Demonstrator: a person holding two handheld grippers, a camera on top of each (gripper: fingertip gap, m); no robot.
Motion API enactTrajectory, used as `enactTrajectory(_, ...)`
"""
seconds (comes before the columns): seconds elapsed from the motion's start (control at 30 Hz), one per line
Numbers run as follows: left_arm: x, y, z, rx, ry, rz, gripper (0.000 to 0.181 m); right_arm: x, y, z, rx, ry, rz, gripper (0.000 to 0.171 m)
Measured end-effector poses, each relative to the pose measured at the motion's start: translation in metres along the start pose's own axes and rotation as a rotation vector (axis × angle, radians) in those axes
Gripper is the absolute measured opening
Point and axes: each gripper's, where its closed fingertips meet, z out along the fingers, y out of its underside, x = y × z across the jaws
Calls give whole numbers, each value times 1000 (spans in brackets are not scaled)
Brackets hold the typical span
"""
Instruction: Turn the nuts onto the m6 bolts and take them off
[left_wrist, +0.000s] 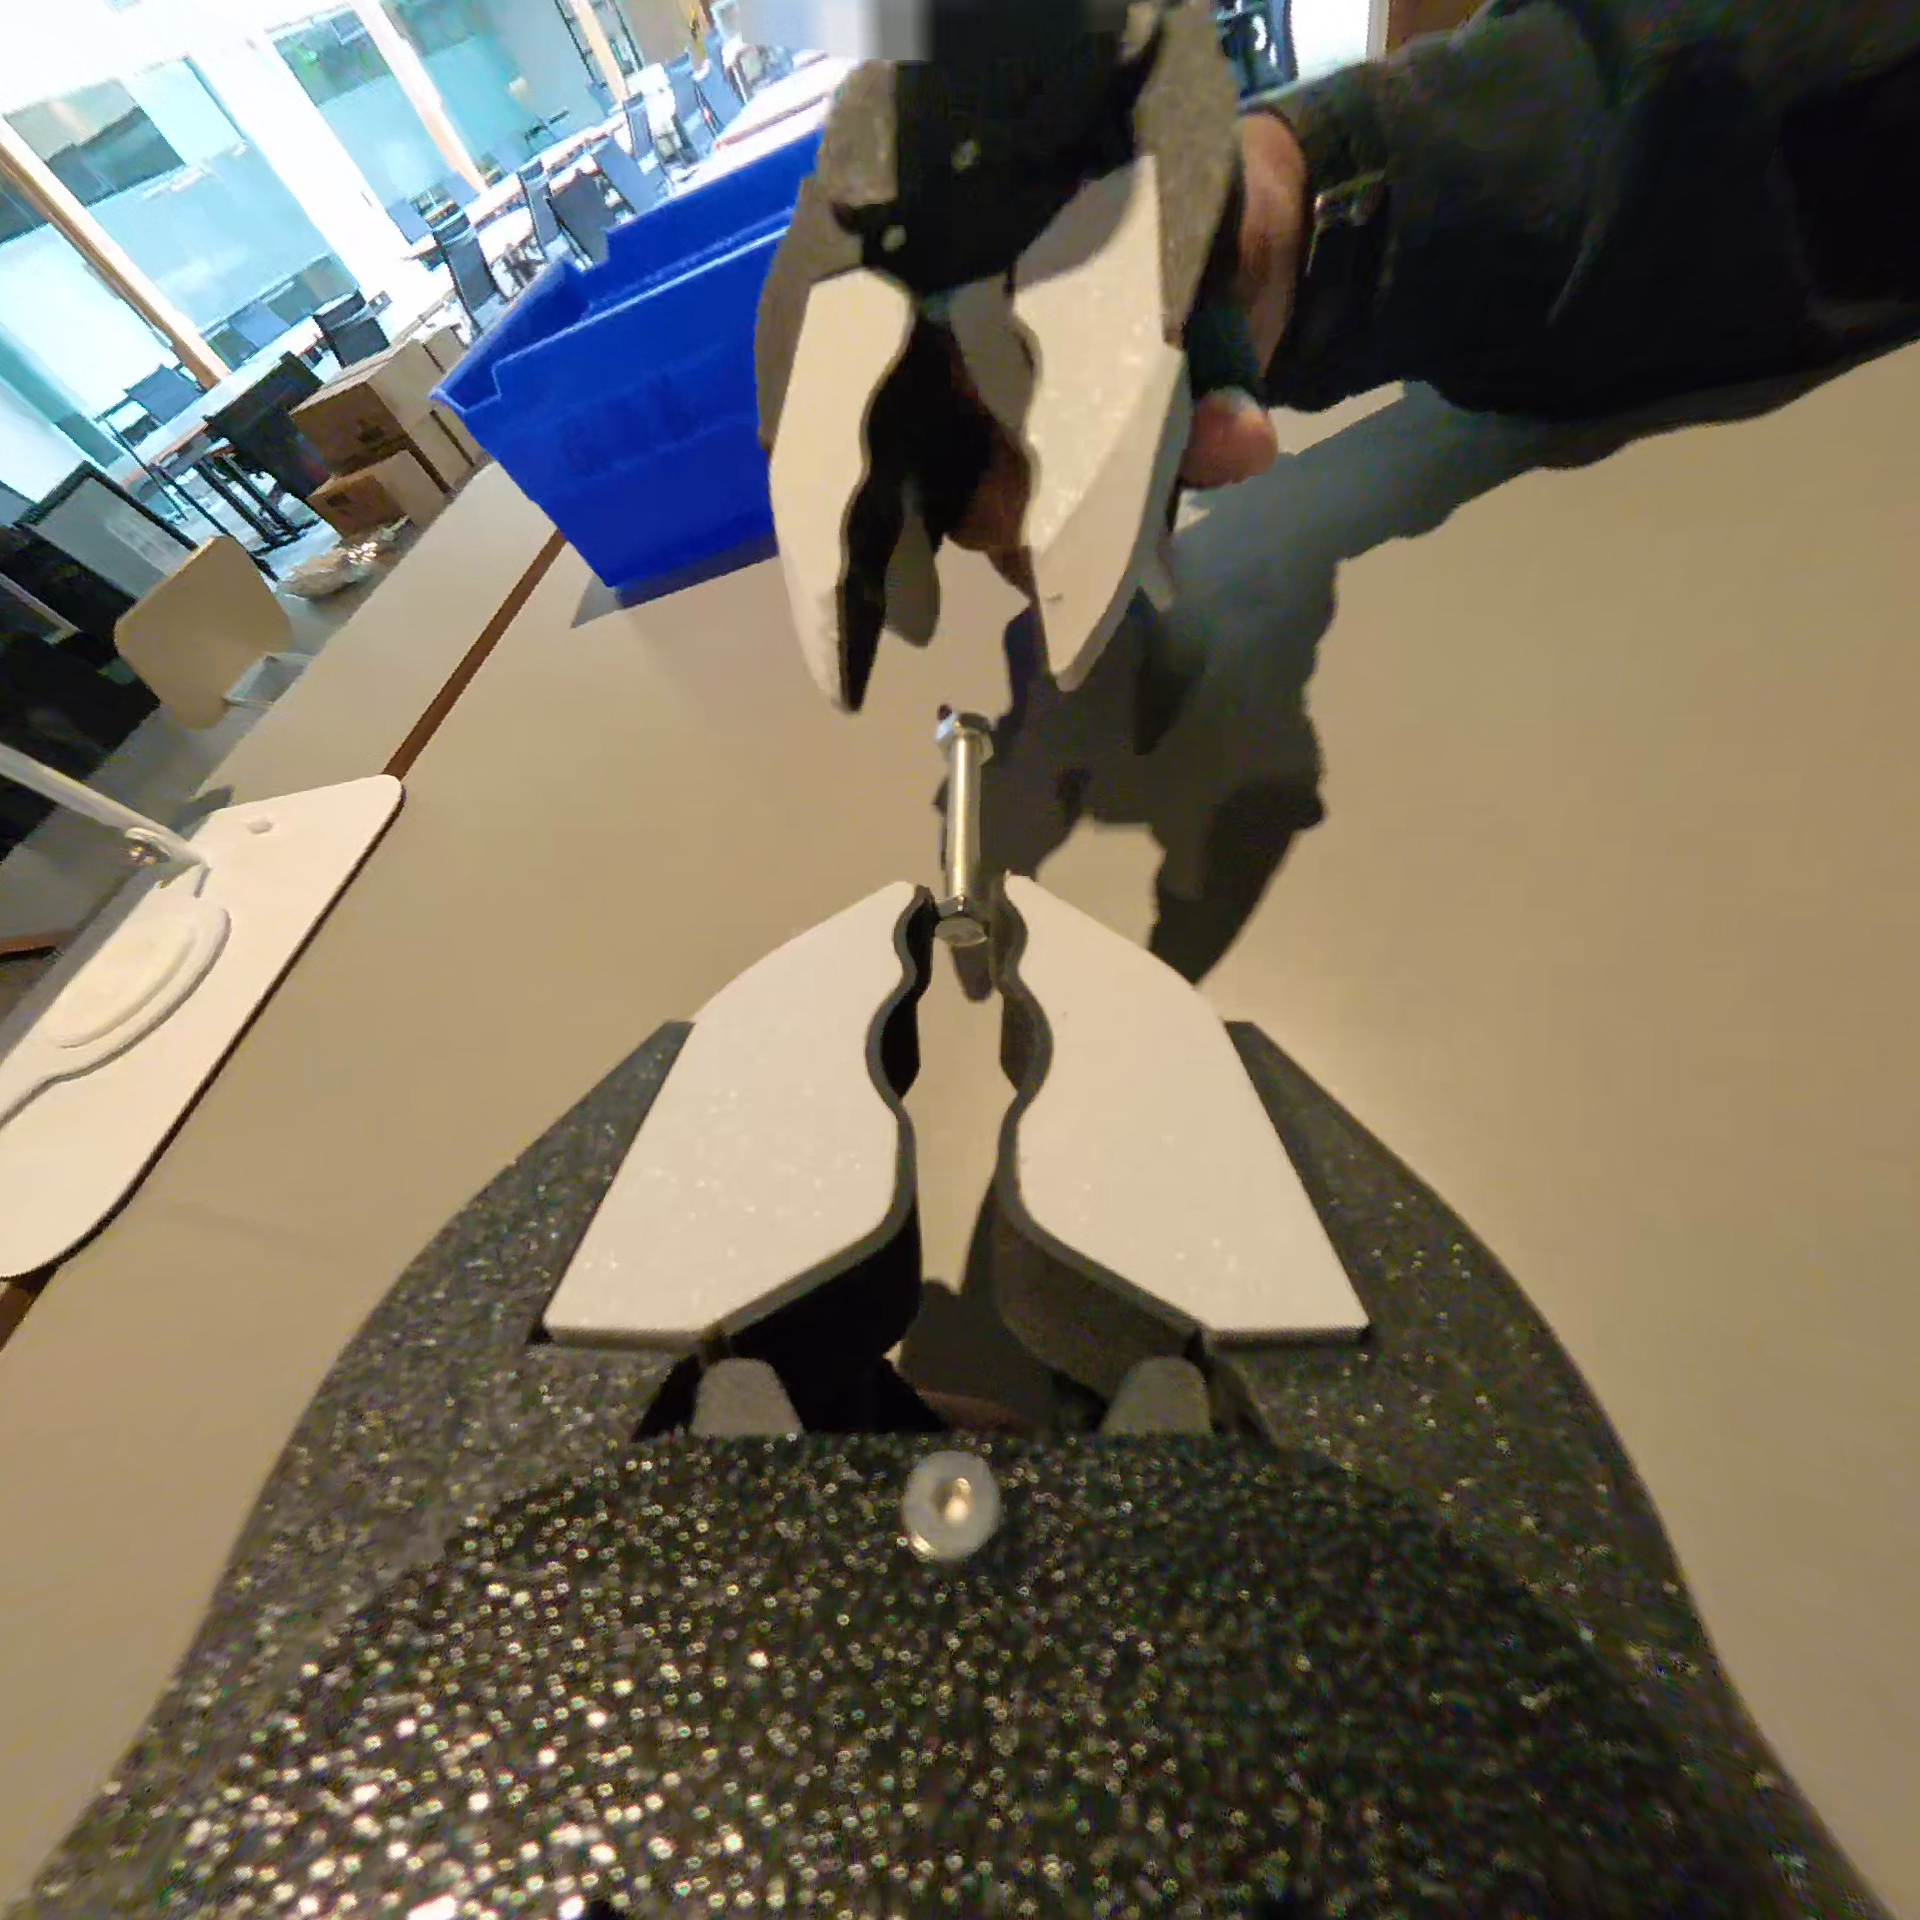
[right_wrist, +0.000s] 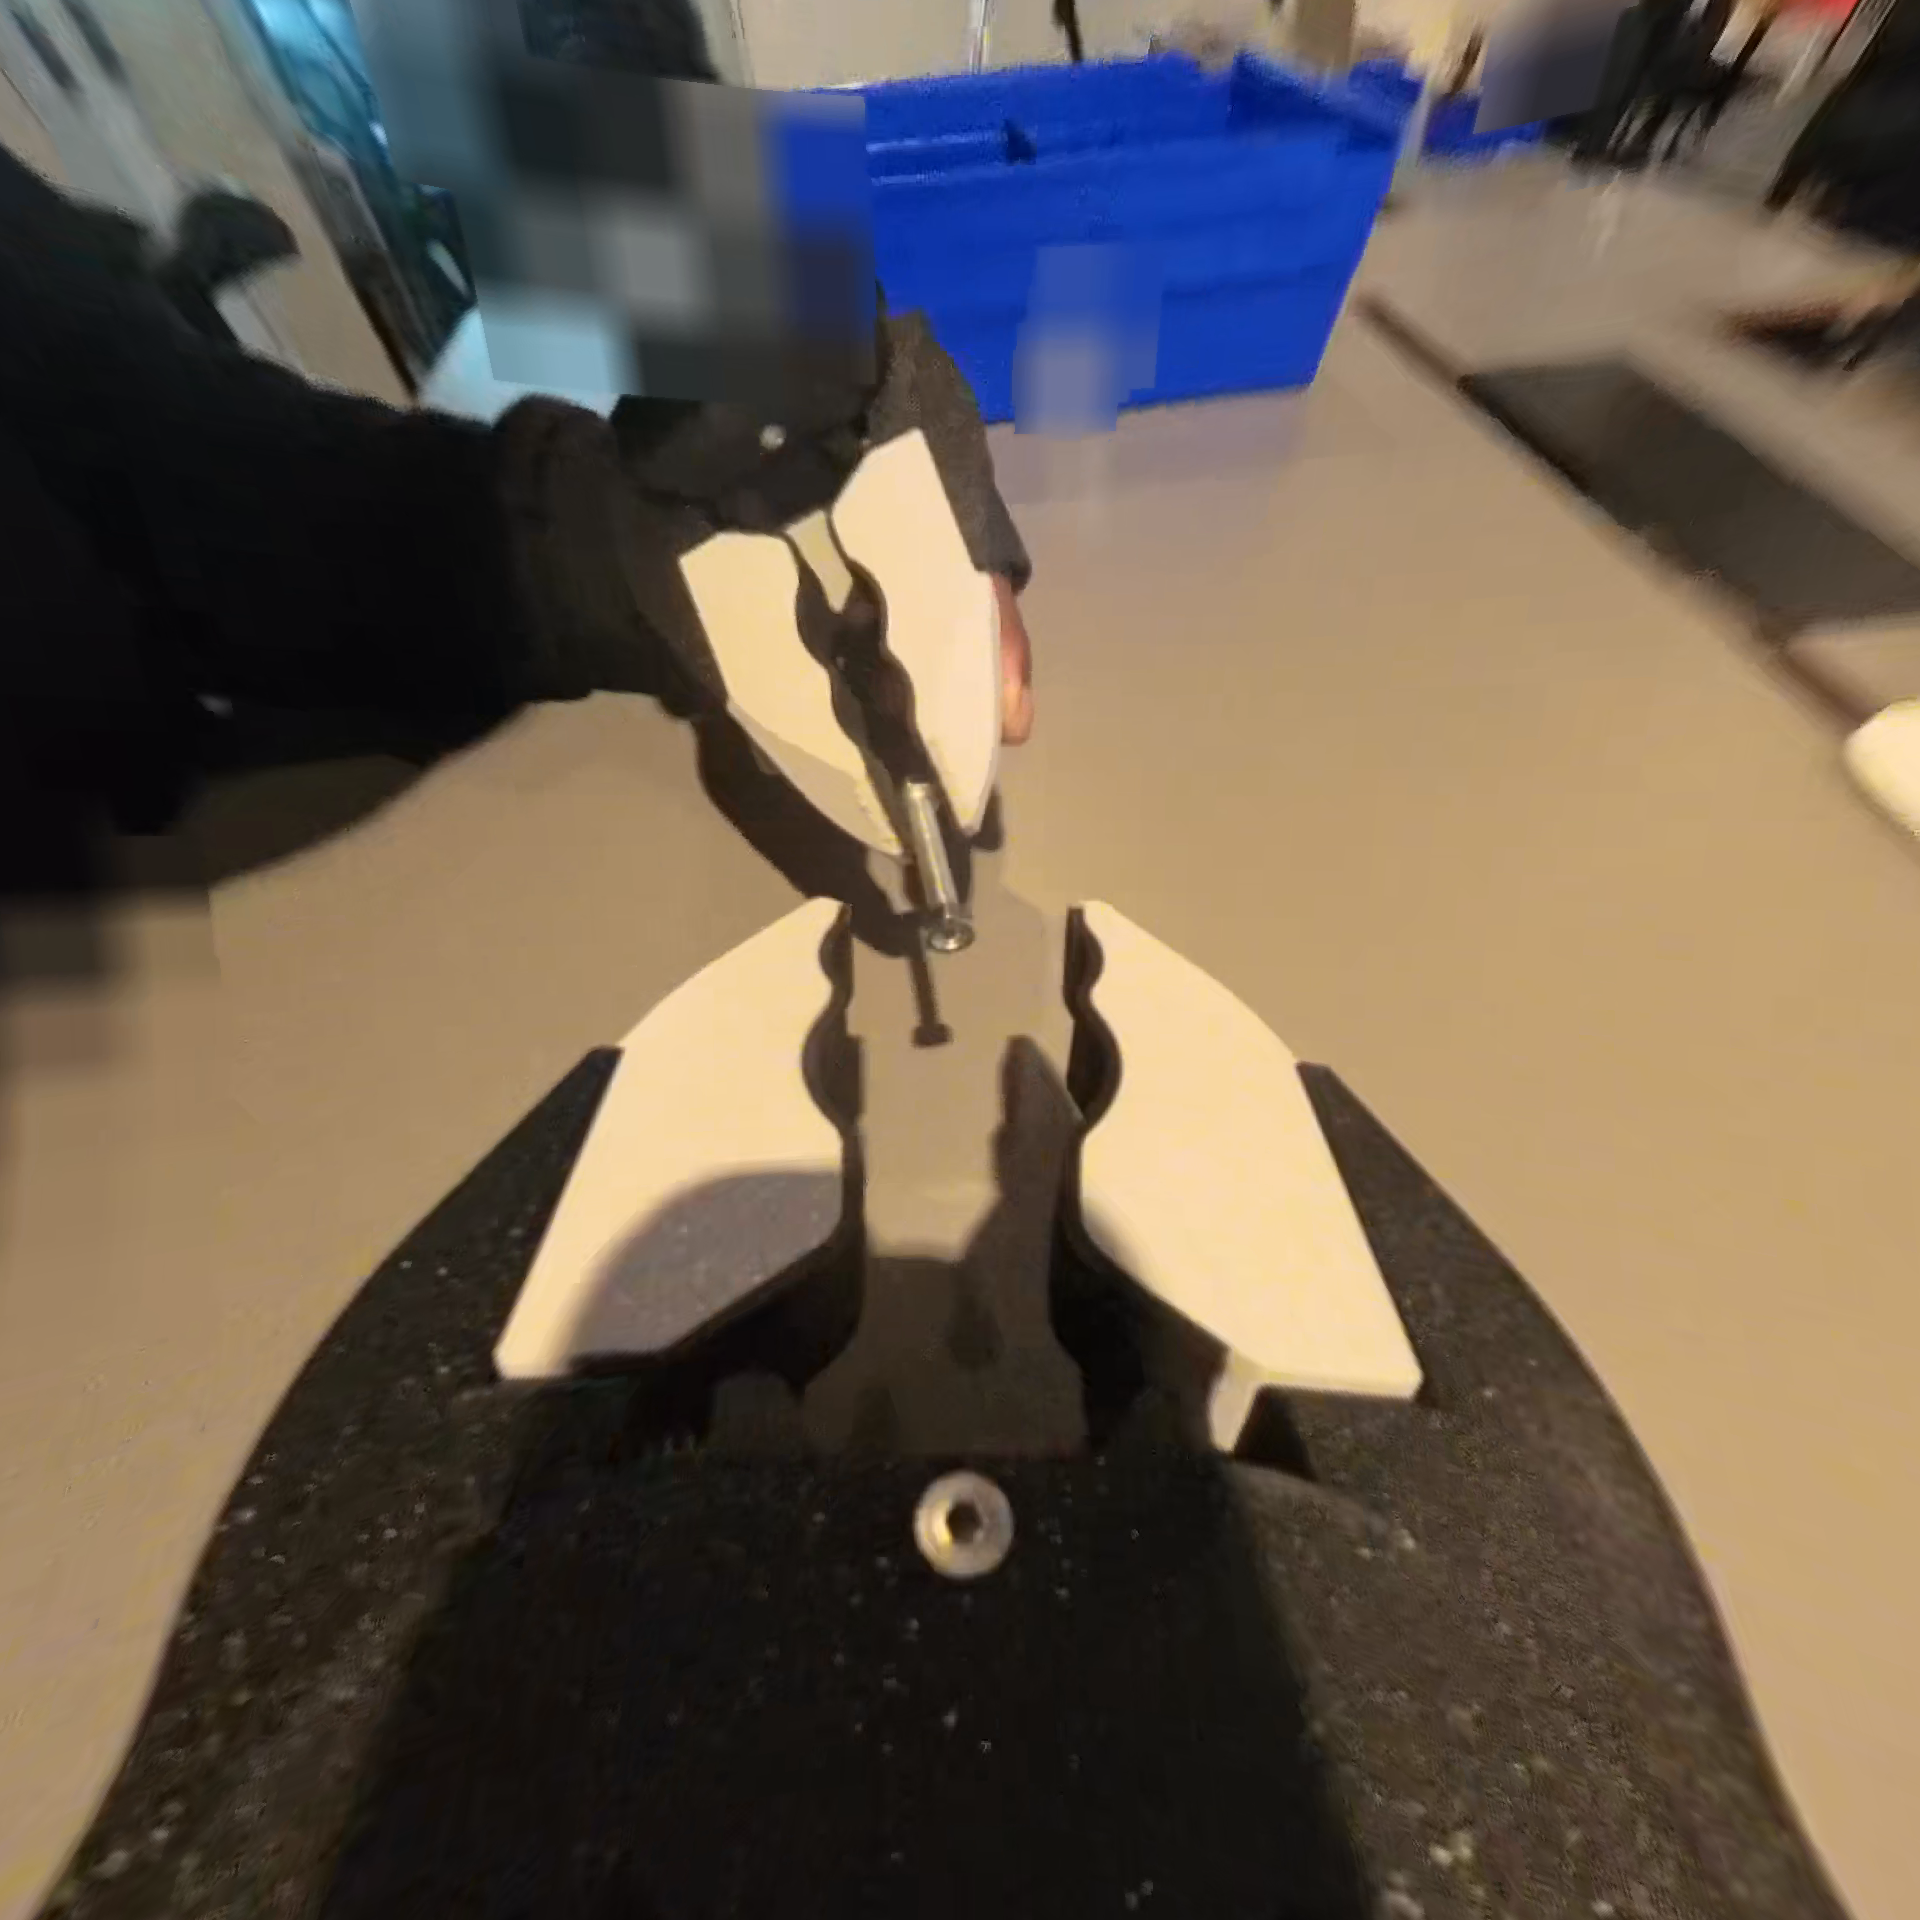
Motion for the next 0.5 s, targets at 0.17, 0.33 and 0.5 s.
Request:
enactTrajectory(0.17, 2, -9, -4, 61, 44, -73, 10, -4, 2, 3, -30, 97, -290, 35)
enactTrajectory(0.33, 6, -11, -5, 71, 73, -90, 10, -11, -5, 5, 5, 112, -371, 22)
enactTrajectory(0.5, 8, -11, -4, 68, 81, -88, 10, -10, 6, 11, -67, 99, -325, 11)
